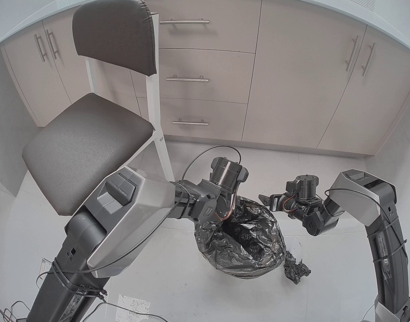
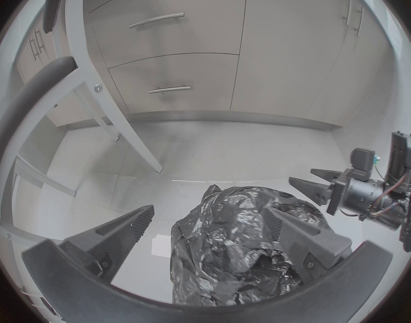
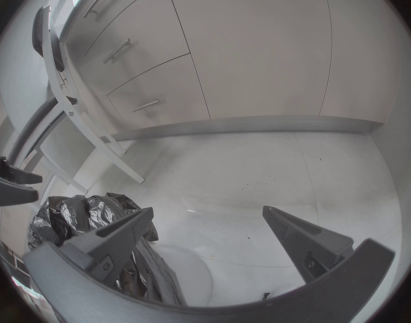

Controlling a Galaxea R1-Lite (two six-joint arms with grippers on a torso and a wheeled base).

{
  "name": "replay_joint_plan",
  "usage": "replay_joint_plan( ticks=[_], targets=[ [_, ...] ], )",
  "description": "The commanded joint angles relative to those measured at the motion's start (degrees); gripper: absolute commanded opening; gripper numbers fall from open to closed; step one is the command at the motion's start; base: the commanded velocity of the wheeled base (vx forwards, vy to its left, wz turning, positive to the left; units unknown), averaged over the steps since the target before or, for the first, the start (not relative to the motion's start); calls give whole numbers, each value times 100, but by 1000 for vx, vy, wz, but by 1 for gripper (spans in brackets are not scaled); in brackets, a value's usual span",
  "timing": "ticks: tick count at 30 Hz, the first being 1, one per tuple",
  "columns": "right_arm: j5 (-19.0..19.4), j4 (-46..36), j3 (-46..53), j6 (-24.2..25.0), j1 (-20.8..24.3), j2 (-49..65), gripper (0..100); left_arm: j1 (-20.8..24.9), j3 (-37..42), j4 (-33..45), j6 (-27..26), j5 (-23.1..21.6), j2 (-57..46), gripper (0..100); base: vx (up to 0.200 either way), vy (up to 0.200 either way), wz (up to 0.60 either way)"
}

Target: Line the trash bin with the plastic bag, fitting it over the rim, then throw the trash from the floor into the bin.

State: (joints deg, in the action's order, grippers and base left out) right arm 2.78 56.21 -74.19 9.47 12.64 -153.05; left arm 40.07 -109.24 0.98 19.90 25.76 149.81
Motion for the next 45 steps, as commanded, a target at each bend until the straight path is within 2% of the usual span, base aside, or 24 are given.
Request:
replay_joint_plan(
  ticks=[1,14,23,31,45],
  targets=[
    [3,4,1,2,1,-5,100,-96,-273,17,-30,17,453,100,0,0,0],
    [3,4,1,2,1,-14,100,-52,-264,34,-372,26,883,100,0,0,0],
    [3,13,1,2,10,-32,100,-43,-502,562,-513,26,971,100,0,0,0],
    [3,197,10,-7,1,-84,100,-43,-535,1818,-443,26,1156,100,0,0,0],
    [3,197,19,-7,1,-76,100,45,-535,1810,32,17,1059,100,0,0,0]
  ],
)
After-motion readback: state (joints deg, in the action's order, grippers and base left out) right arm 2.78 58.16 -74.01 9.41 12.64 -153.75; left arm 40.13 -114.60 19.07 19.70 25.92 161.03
